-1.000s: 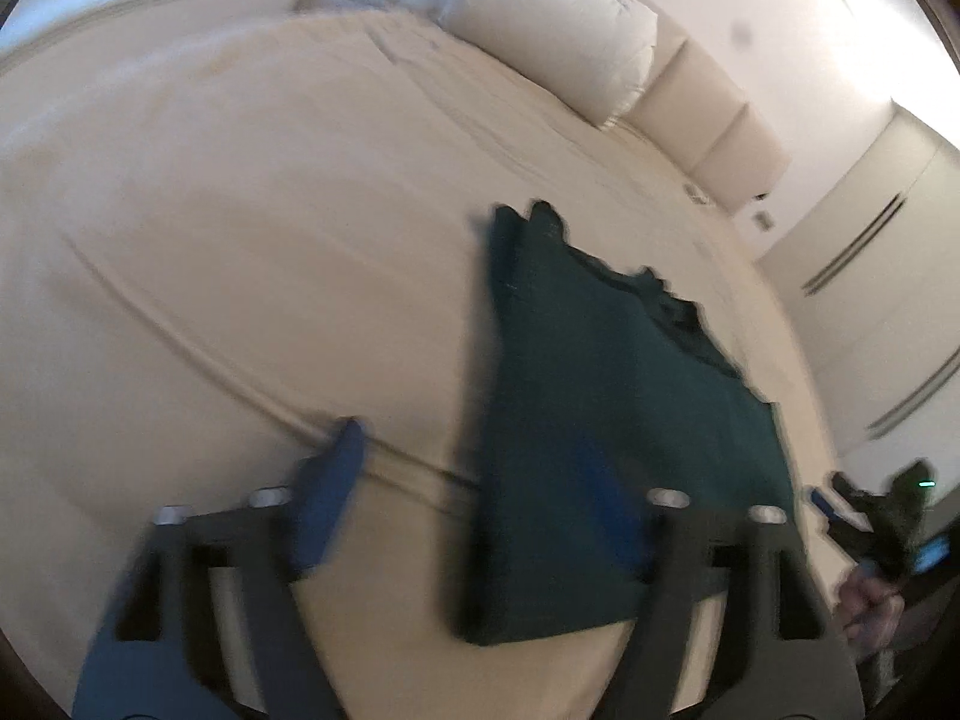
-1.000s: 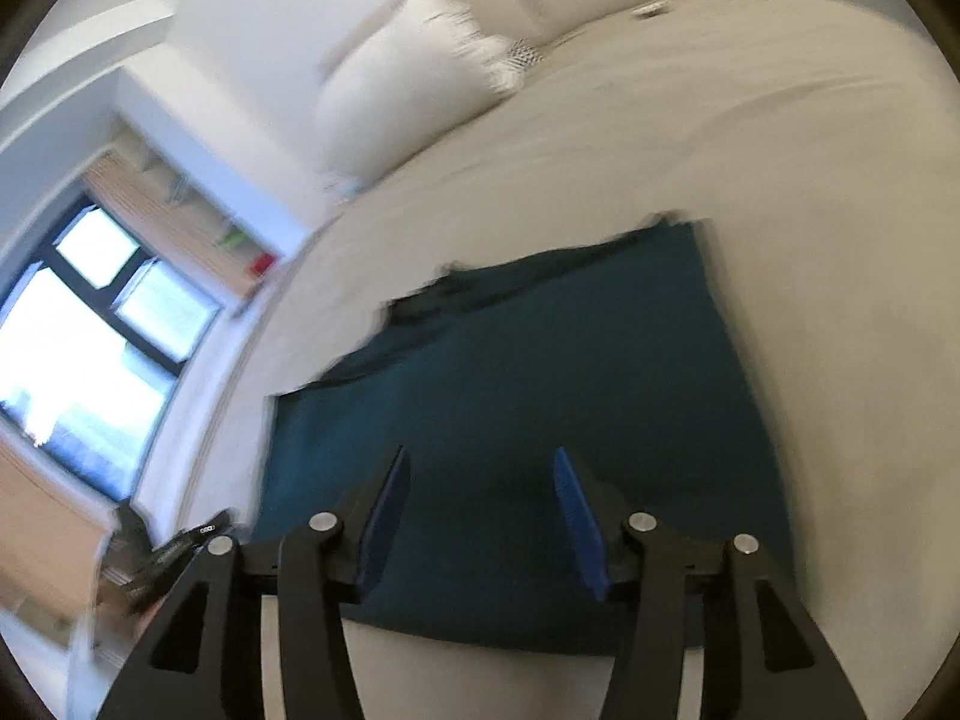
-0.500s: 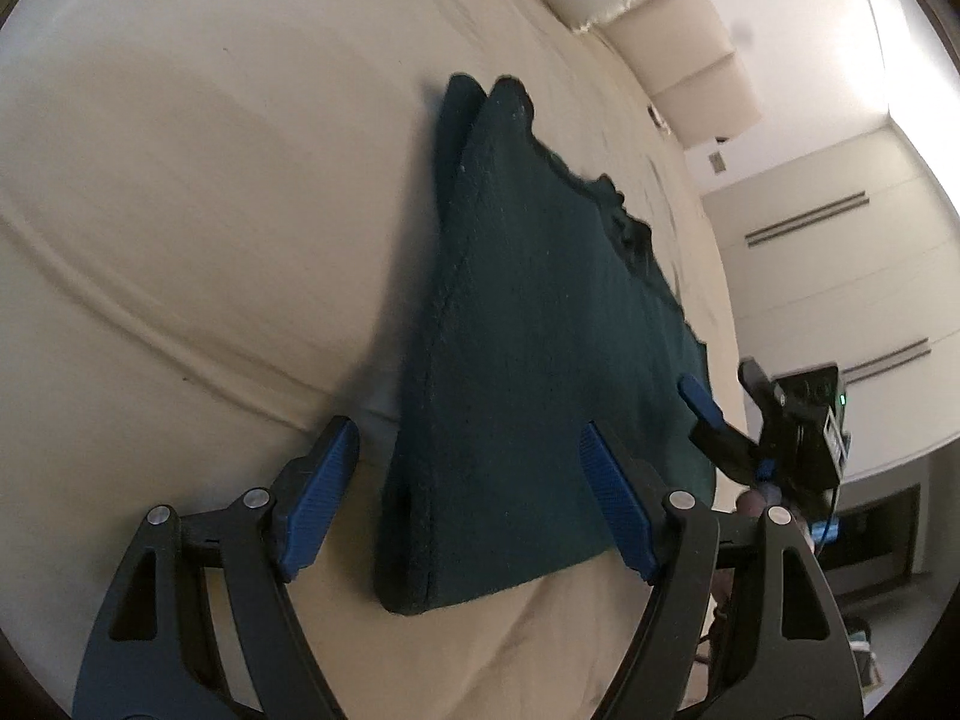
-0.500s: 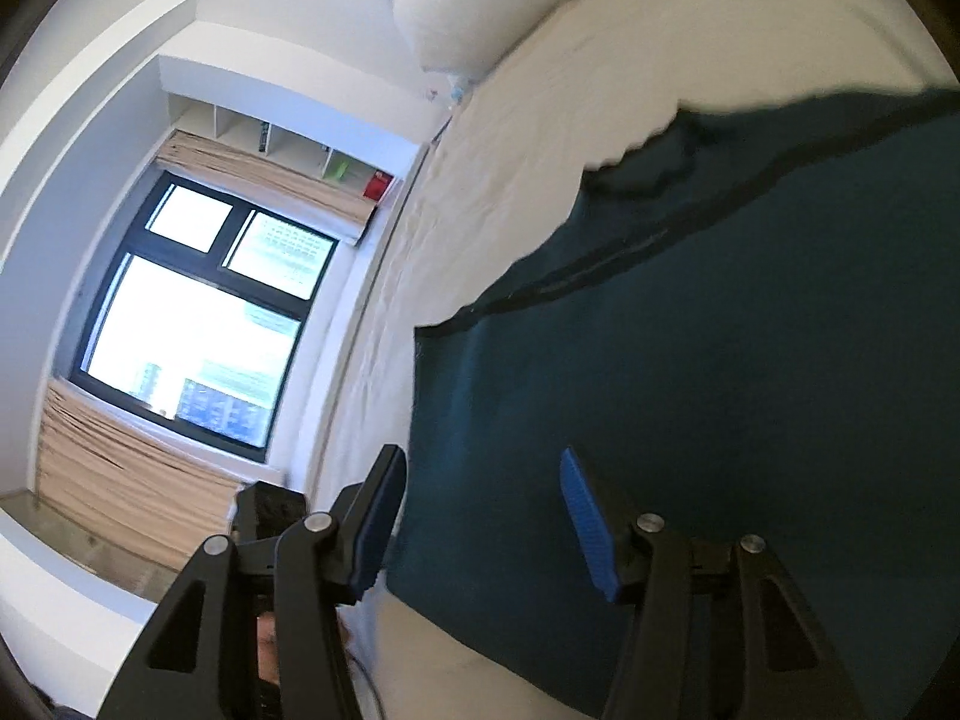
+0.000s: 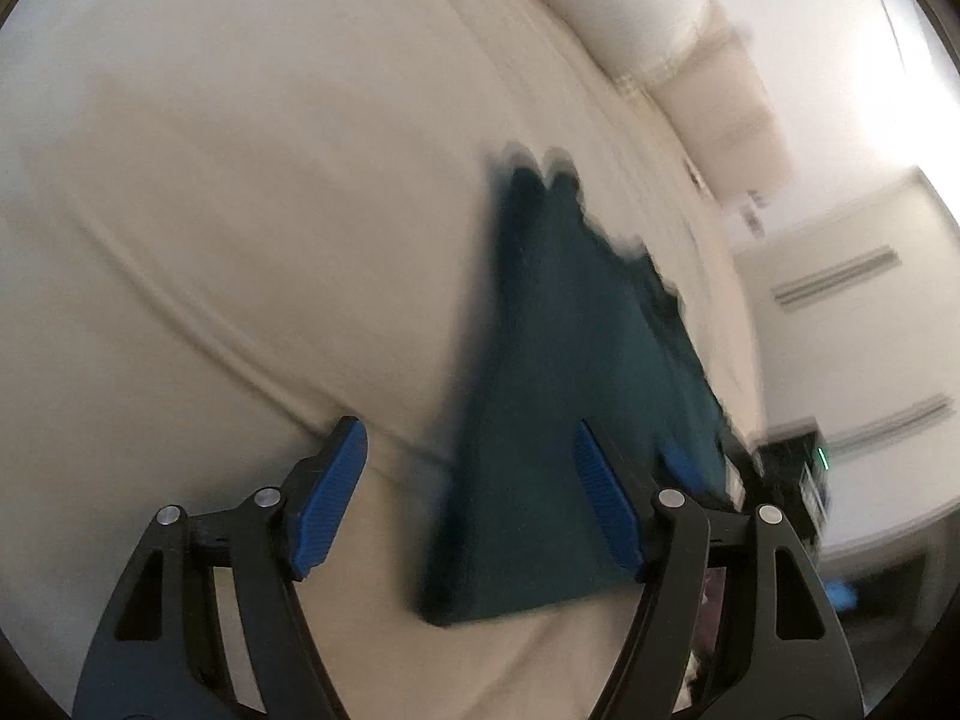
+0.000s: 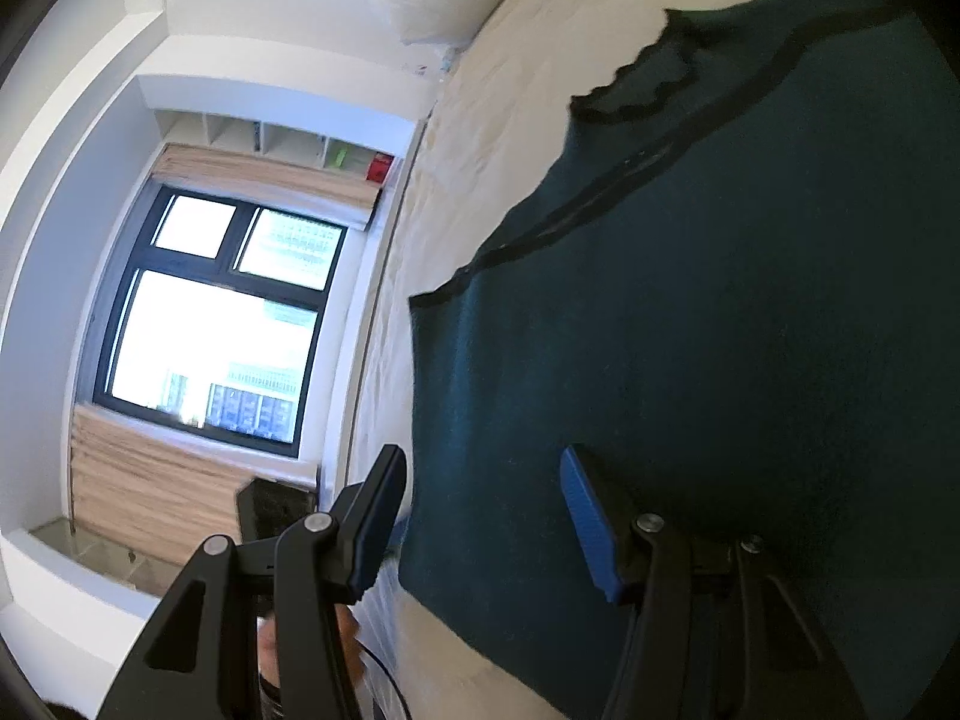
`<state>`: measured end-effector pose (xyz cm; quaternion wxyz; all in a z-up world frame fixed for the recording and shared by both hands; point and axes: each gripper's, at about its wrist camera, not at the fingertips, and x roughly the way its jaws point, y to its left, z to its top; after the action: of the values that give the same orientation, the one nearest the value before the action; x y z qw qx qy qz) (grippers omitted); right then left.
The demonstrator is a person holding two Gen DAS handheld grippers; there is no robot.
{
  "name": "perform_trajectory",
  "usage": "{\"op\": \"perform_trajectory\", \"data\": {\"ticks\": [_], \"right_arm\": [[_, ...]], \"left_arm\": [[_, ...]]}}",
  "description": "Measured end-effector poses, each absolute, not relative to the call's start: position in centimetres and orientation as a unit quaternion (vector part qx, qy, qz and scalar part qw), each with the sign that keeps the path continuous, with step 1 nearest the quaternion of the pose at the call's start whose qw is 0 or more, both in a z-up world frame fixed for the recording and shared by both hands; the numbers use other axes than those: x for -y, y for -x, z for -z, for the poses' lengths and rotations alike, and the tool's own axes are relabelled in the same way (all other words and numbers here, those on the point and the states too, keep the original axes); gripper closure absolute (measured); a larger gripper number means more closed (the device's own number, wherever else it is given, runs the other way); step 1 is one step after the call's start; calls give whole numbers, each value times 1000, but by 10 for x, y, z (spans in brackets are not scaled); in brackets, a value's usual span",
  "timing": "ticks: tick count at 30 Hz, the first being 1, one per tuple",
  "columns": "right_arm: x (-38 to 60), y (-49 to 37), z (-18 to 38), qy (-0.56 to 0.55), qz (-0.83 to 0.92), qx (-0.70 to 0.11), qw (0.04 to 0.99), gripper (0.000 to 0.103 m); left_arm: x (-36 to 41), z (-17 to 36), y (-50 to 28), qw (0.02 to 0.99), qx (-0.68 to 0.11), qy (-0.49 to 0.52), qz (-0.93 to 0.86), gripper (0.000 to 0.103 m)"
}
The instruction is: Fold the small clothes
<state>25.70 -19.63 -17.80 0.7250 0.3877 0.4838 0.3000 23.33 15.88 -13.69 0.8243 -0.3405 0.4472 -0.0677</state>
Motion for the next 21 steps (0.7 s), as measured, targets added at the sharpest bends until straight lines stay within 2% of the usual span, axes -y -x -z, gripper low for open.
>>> {"op": "perform_trajectory", "data": {"ticks": [3, 4, 5, 6, 9, 12, 14, 16, 21], "right_arm": [[197, -247, 191, -385, -306, -489, 720, 49], [201, -242, 196, -387, -304, -487, 721, 56], [207, -239, 199, -397, -300, -484, 720, 64], [217, -234, 202, -411, -294, -477, 719, 67], [253, -216, 200, -418, -265, -448, 744, 70], [299, -199, 199, -433, -230, -429, 759, 80], [340, -185, 199, -449, -194, -408, 771, 92], [376, -171, 197, -469, -161, -381, 781, 99], [432, -143, 186, -481, -98, -339, 803, 100]], "left_arm": [[-137, 106, -228, 852, -406, 312, 107, 33], [-117, 102, -231, 854, -412, 291, 130, 33], [-95, 105, -235, 851, -421, 273, 156, 33], [-67, 114, -241, 845, -435, 257, 177, 33], [-11, 147, -258, 831, -471, 223, 193, 46], [12, 158, -259, 860, -456, 155, 171, 47], [11, 158, -253, 866, -449, 138, 171, 50], [-5, 160, -246, 868, -448, 137, 165, 70], [-64, 161, -234, 871, -434, 187, 138, 71]]}}
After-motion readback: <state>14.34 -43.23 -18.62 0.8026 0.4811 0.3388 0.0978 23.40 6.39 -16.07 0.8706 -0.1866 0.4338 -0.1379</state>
